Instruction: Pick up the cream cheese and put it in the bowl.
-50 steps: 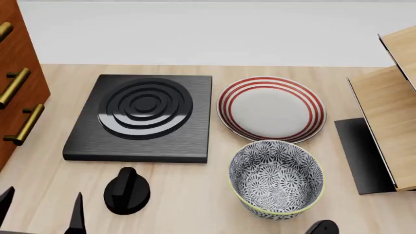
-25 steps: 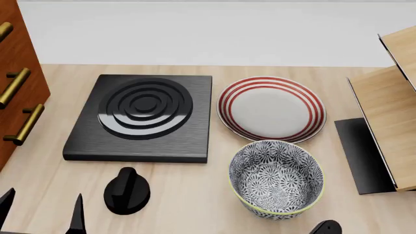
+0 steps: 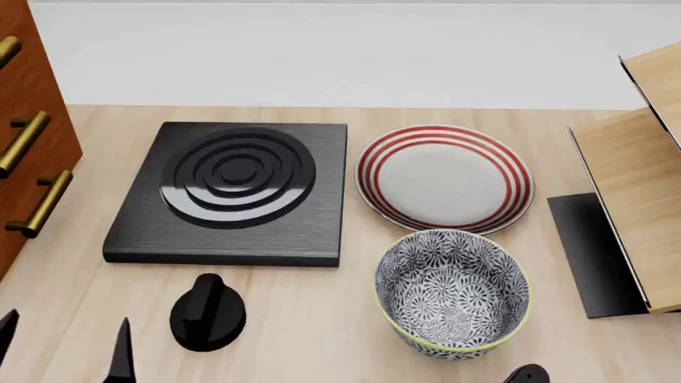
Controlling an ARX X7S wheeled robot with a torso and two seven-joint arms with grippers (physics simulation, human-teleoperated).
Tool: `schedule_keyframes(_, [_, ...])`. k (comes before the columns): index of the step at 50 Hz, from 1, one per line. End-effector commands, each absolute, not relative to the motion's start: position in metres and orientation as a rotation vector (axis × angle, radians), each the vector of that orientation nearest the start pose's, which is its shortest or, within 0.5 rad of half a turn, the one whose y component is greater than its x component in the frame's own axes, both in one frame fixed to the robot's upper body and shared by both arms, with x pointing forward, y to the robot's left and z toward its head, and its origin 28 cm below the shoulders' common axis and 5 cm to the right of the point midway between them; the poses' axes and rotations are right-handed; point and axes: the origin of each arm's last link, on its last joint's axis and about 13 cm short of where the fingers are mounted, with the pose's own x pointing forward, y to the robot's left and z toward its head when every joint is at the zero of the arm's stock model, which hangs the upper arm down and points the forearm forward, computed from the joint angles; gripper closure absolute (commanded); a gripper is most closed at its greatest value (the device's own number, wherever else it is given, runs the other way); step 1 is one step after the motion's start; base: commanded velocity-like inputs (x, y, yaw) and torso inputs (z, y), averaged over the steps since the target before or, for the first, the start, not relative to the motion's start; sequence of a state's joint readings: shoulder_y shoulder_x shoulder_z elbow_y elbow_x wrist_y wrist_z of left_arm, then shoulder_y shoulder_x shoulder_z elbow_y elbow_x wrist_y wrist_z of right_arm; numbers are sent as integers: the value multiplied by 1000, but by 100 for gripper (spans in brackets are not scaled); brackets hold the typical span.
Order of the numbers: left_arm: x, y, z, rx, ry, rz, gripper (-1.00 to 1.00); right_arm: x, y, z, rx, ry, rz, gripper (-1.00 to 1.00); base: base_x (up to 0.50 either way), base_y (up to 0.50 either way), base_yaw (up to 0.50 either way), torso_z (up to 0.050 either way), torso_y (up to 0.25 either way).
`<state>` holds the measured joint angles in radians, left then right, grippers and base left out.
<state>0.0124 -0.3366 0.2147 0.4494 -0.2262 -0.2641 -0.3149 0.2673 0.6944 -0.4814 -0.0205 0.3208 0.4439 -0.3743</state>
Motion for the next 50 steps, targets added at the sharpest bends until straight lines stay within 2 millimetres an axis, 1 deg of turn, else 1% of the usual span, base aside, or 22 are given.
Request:
schedule_keyframes(1, [196, 221, 83, 77, -116, 13, -100, 239, -200, 44, -427, 496, 633, -100, 0, 0, 0, 0, 0])
schedule_keyframes(12, [197, 220, 85, 82, -118, 14, -100, 242, -202, 41, -425, 501, 630, -100, 0, 0, 0, 0, 0])
schedule_keyframes(24, [198, 220, 82, 78, -112, 14, -100, 252, -200, 34, -421, 527, 631, -100, 0, 0, 0, 0, 0])
schedule_keyframes(36, [197, 221, 81, 75, -112, 18, -100, 254, -195, 29, -434, 539, 651, -100, 0, 0, 0, 0, 0])
schedule_keyframes(41, [197, 222, 80, 72, -111, 19, -100, 252, -194, 29, -439, 539, 666, -100, 0, 0, 0, 0, 0])
schedule_keyframes(42, [197, 222, 80, 73, -111, 18, -100, 252, -194, 29, -440, 539, 666, 100, 0, 0, 0, 0, 0])
schedule_keyframes(50, [198, 222, 79, 73, -110, 19, -100, 250, -193, 30, -458, 523, 685, 100, 2, 0, 0, 0, 0])
